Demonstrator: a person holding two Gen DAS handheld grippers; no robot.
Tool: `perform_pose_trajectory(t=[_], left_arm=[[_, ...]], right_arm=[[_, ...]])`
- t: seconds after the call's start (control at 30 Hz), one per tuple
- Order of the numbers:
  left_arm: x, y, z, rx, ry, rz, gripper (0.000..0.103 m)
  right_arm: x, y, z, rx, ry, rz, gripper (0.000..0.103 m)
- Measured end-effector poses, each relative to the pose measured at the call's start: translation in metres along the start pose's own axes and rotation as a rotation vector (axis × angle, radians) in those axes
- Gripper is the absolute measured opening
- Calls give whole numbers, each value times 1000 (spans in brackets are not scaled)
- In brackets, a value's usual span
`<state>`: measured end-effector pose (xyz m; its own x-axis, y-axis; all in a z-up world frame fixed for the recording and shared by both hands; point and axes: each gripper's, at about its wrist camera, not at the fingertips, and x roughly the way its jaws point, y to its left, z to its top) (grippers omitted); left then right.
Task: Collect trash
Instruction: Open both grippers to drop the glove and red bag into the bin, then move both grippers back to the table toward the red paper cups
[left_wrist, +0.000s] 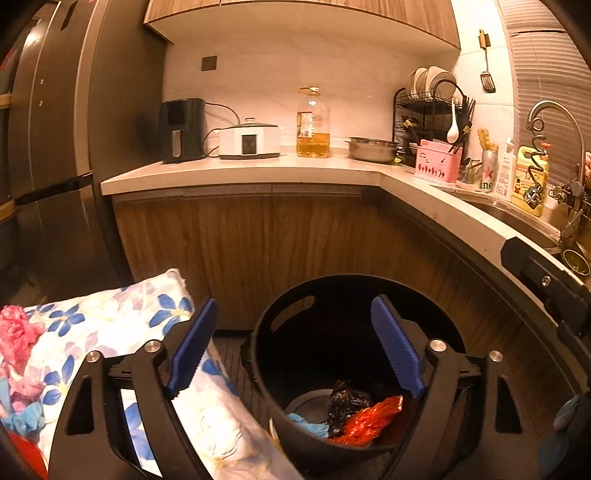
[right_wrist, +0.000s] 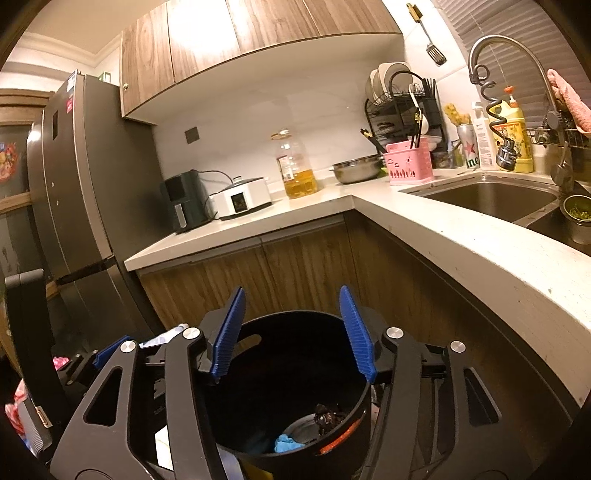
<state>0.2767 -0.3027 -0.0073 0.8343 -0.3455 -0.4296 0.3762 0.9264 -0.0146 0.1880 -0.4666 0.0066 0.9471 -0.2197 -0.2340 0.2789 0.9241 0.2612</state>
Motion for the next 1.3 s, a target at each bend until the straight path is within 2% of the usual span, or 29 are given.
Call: perform_pose_trajectory(t=[0.17, 0.23, 0.6, 0.9, 1.03, 1.3], left_arm=[[-15, 13, -8, 3, -1, 42, 89], [-23, 21, -12, -8, 2, 61, 94], [-84, 61, -37, -38, -34, 141, 97], [-139, 114, -67, -112, -48, 257, 97], [-164, 143, -84, -143, -57, 341, 97], [-205, 201, -111, -227, -65, 472, 97]], right_arm=[[-11, 10, -5, -24, 7, -11, 68], [-17, 14, -7, -32, 4, -12, 71], [-56, 48, -24, -85, -6, 8, 78], [-80, 84, -52, -79, 39, 91, 79], [-85, 105, -63, -93, 52, 135, 79], [-93, 169, -94, -151, 104, 282, 79]])
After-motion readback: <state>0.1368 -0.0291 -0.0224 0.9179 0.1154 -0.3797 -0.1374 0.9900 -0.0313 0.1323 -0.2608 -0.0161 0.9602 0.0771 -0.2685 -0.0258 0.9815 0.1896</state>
